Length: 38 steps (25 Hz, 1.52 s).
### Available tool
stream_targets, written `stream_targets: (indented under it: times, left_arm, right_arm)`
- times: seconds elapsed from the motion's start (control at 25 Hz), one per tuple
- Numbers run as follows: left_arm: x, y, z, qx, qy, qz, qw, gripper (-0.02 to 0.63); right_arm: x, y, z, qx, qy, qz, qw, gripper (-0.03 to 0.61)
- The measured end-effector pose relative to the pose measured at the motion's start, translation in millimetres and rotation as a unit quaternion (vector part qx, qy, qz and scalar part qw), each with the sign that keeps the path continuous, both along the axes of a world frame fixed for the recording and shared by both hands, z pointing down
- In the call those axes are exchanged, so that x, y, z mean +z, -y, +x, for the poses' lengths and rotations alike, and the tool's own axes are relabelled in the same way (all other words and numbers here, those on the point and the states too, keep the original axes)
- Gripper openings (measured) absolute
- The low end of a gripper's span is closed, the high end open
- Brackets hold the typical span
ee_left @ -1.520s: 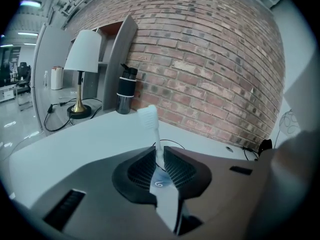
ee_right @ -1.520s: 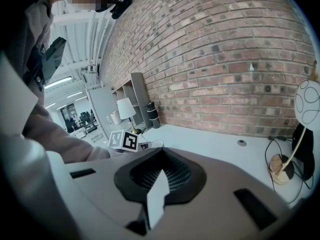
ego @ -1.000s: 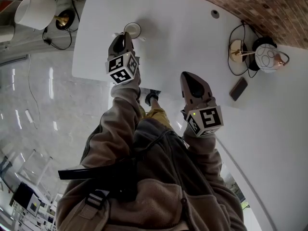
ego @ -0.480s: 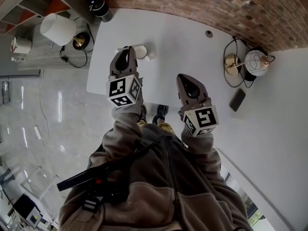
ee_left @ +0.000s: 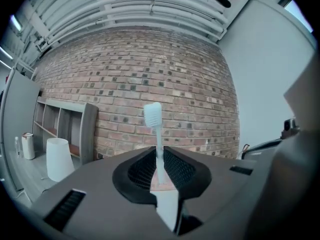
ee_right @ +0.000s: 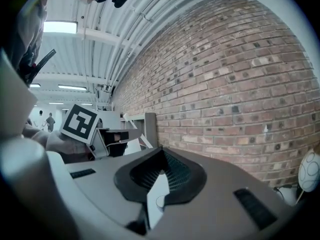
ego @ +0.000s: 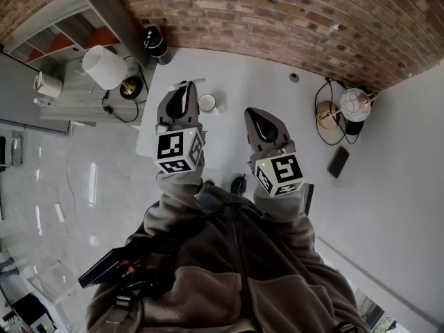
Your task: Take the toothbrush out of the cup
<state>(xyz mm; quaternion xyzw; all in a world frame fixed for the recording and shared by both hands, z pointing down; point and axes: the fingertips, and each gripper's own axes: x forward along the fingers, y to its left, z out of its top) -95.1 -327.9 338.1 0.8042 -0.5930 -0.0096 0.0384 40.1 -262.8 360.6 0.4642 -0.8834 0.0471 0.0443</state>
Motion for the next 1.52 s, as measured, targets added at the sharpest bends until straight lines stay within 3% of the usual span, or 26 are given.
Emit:
stream_targets:
  times: [0.8, 1.52]
  left_arm:
    - [-91, 0, -2, 0.009, 0.015, 0.087, 0.9960, 0.054]
    - [-99, -1, 11, 0.027, 0.009, 0.085, 0.9960, 0.054]
  right_arm:
    - [-73, 28, -6, -0.003, 0.021, 0.082, 0.996, 0.002]
    - [-79, 27, 8, 0.023, 0.023, 0.090, 0.995, 0.002]
